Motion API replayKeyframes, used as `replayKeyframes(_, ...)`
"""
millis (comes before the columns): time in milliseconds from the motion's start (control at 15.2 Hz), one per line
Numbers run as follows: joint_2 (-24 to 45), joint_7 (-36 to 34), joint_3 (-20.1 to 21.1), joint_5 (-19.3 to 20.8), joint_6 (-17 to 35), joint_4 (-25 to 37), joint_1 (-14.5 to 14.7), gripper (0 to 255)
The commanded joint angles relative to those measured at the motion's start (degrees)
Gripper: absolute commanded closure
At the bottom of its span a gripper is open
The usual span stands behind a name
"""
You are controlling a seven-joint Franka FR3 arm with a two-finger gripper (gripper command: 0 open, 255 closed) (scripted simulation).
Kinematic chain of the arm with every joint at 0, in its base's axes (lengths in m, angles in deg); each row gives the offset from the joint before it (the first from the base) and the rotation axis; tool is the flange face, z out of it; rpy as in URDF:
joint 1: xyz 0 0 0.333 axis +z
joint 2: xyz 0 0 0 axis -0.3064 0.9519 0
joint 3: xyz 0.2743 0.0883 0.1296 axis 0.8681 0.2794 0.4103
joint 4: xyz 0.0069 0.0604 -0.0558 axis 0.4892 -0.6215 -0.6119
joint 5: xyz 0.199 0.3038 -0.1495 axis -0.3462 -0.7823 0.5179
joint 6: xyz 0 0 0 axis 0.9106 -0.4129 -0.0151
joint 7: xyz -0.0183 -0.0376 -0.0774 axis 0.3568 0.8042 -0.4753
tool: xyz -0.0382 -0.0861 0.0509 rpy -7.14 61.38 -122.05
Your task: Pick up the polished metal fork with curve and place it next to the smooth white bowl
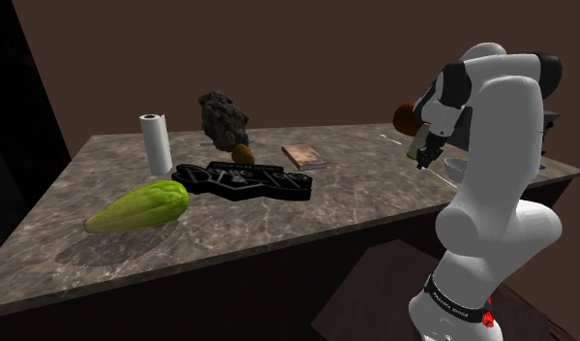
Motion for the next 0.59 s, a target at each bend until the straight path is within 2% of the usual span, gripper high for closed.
replayKeyframes(0, 0.03, 0.08, 0.03, -0.07, 0.21, -0.16, -0.02, 255)
replayKeyframes(330, 0.03, 0.08, 0.03, -0.07, 0.2, -0.16, -0.02, 255)
replayKeyframes(396, 0.03, 0.08, 0.03, -0.07, 0.2, -0.16, -0.02, 0)
replayKeyframes(528, 0.03, 0.08, 0.03, -0.07, 0.2, -0.16, -0.02, 0)
